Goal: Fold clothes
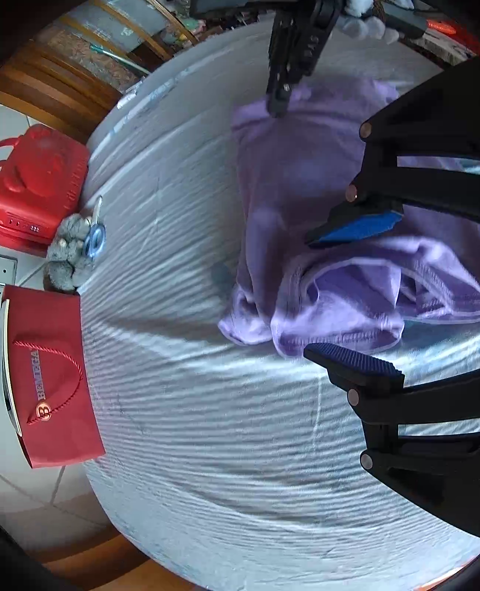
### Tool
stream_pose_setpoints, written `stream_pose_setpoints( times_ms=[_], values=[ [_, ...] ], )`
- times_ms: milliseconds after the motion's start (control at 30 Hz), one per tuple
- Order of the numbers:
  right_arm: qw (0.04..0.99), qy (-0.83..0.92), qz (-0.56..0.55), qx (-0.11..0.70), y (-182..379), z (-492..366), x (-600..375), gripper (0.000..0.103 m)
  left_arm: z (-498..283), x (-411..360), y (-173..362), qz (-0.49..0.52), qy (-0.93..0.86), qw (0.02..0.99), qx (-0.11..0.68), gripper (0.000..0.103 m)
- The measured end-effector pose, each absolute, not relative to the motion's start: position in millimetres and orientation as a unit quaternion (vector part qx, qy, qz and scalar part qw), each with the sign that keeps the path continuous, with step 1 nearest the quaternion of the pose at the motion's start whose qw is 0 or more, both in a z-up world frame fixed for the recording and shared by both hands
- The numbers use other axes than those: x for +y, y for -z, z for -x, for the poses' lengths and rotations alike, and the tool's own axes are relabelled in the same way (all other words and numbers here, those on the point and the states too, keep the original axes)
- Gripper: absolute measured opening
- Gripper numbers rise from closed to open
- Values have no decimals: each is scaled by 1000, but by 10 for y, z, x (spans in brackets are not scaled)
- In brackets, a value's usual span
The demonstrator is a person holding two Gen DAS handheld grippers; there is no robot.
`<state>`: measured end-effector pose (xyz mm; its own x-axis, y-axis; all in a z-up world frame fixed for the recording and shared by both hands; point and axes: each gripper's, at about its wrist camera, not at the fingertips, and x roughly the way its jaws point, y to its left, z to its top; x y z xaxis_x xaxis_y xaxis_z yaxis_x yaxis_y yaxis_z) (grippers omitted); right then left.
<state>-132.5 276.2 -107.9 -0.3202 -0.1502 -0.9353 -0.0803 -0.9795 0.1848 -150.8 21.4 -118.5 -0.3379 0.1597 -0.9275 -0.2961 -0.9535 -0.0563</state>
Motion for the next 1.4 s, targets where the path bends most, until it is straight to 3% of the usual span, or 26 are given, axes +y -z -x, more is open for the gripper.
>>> stream_pose_setpoints(
  times_ms=[67, 167, 267, 333, 400, 467, 733, 767, 800, 833, 867, 900, 1100, 1167, 1200, 1267, 1400],
  values=[
    [11, 803, -586, -109, 1113, 1340, 2808, 12, 1576, 131, 1298, 570, -810, 121, 64, 26],
    [1, 803, -586, -114, 1137, 1347, 2837, 13, 1608, 88, 1433, 581, -802, 113, 73, 26],
    [0, 810, -577, -105, 1109, 1322, 2808, 24, 1560, 102, 1397, 577, -804, 122, 66, 27],
    [4, 817, -564, -122, 1013, 1210, 2857, 37, 1472, 64, 1273, 575, -805, 143, 39, 35],
    [12, 814, -567, -122, 1036, 1107, 2832, 49, 1315, 32, 1124, 565, -808, 167, 27, 72],
    [19, 812, -571, -121, 1060, 1005, 2808, 53, 1141, 11, 1028, 558, -809, 184, 23, 76],
    [50, 802, -583, -119, 1153, 595, 2712, 53, 720, 121, 1185, 571, -802, 176, 26, 76],
    [54, 801, -585, -119, 1164, 544, 2700, 52, 706, 135, 1237, 575, -799, 172, 29, 76],
    [58, 799, -586, -119, 1176, 492, 2688, 44, 681, 153, 1280, 579, -797, 168, 33, 73],
    [62, 798, -588, -118, 1188, 441, 2676, 28, 662, 161, 1323, 584, -794, 166, 34, 66],
    [64, 797, -589, -116, 1199, 395, 2662, 23, 655, 149, 1365, 589, -791, 163, 32, 45],
    [61, 796, -593, -104, 1207, 382, 2636, 16, 651, 124, 1409, 593, -789, 157, 29, 32],
    [65, 794, -594, -114, 1254, 340, 2713, 13, 615, 73, 1447, 591, -793, 147, 31, 32],
    [66, 797, -590, -114, 1219, 331, 2718, 16, 594, 97, 1387, 589, -795, 138, 35, 40],
    [67, 801, -584, -113, 1175, 326, 2731, 20, 572, 102, 1341, 586, -798, 134, 36, 53],
    [69, 814, -565, -111, 1059, 348, 2789, 21, 501, 91, 1235, 576, -805, 135, 32, 68],
    [69, 829, -544, -104, 898, 553, 2901, 35, 422, 117, 1196, 571, -810, 132, 26, 74]
  ],
)
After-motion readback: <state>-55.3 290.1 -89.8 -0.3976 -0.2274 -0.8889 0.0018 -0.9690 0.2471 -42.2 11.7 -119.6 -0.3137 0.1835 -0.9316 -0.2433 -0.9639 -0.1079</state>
